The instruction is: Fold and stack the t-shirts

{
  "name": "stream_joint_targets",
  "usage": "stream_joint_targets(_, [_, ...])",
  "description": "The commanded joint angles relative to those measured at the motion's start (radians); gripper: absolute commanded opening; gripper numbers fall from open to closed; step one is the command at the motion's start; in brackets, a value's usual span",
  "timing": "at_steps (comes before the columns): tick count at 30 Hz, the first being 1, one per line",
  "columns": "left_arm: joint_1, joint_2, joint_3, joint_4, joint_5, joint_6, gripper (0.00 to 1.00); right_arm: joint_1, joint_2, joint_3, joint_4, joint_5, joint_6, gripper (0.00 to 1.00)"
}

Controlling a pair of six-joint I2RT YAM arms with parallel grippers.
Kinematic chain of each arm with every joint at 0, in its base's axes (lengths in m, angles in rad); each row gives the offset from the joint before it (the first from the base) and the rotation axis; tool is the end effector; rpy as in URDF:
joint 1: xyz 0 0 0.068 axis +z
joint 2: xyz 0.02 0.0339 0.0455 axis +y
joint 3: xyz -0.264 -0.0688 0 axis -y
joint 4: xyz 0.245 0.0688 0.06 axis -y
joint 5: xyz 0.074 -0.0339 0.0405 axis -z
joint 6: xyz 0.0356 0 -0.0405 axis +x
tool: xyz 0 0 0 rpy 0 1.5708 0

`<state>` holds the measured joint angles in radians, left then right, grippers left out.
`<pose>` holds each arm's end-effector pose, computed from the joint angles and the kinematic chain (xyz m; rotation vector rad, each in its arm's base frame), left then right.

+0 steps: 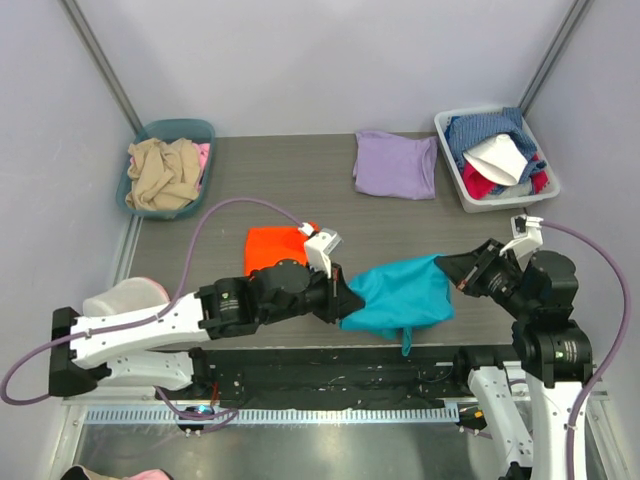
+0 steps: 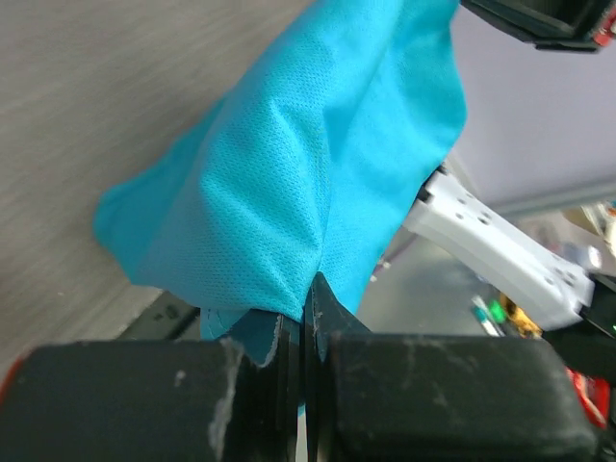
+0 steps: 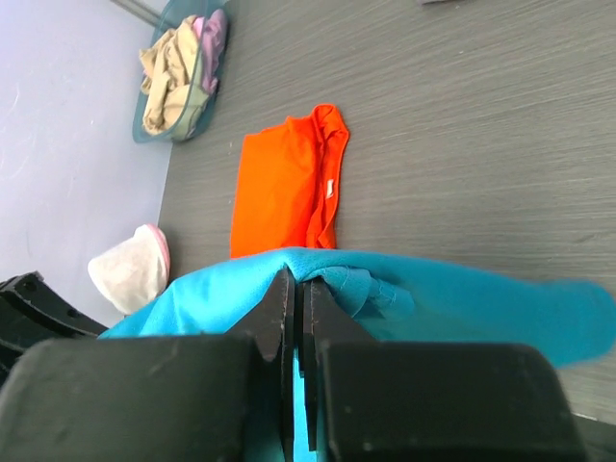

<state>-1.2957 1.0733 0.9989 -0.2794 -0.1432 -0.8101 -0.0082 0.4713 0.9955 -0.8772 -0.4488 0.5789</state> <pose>0.0715 -0.2347 0.3493 0.4102 2.1001 -1.2178 0.0665 0.0149 0.3713 0.2669 1.9543 0.8089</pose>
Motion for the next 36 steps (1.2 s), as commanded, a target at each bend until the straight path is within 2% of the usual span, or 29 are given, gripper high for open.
stream_joint_targets(1, [0.084,0.104,0.113,-0.015,-0.098,0.083,0.0,0.002,0.079,-0.09,0.188,0.059,0.044,0.01])
stream_joint_targets(6, [0.304,0.217,0.142,0.097,0.06,0.132,0.0,0.002,0.277,-0.173,0.445,0.076,0.058,0.01])
stream_joint_targets(9, [0.395,0.31,0.165,0.167,0.138,0.153,0.0,0.002,0.419,-0.173,0.561,0.105,0.044,0.01])
stream_joint_targets(18, [0.533,0.638,0.311,0.304,0.333,0.175,0.0,0.002,0.748,-0.127,0.808,0.111,0.03,0.01])
stream_joint_targets(21, [0.553,0.703,0.358,0.319,0.382,0.167,0.0,0.002,0.834,-0.086,0.83,0.095,0.026,0.01])
stream_joint_targets(25, [0.561,0.721,0.383,0.316,0.415,0.158,0.0,0.002,0.871,-0.061,0.82,0.082,0.01,0.01])
stream_joint_targets(36, [0.561,0.599,0.238,0.321,0.447,0.106,0.0,0.002,0.762,-0.026,0.653,0.067,-0.022,0.01])
